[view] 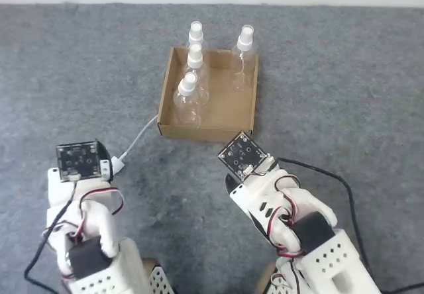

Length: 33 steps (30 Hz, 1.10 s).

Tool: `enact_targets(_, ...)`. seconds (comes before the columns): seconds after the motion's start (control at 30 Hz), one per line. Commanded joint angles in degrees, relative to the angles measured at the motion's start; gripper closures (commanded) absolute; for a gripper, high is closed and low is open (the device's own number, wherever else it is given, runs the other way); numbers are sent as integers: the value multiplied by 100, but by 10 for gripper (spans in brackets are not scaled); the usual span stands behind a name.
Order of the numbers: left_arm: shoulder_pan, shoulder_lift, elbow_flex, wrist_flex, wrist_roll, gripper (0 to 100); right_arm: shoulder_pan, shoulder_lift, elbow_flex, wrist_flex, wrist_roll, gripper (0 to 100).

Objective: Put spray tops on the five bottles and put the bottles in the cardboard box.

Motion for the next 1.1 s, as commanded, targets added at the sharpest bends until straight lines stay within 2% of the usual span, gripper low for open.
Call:
enact_targets(0.0,158,-97,-664,519,-308,844,110,-154,-88,-163,-44,887)
enact_targets(0.17,352,-88,-725,914,-598,844,110,-154,-79,-136,-44,887)
enact_targets(0.37,343,281,-769,958,-1020,844,110,-154,26,-180,-18,887)
enact_targets(0.67,352,3068,-1701,923,-1134,844,110,-154,35,-180,-26,887)
enact_targets(0.73,352,3587,-1851,923,-1345,842,110,-154,35,-180,-26,887)
enact_targets(0.93,343,5090,-2149,914,-1609,791,110,-154,35,-180,-9,887)
enact_targets(1.07,316,6031,-2413,633,-1618,791,110,-154,35,-180,0,887)
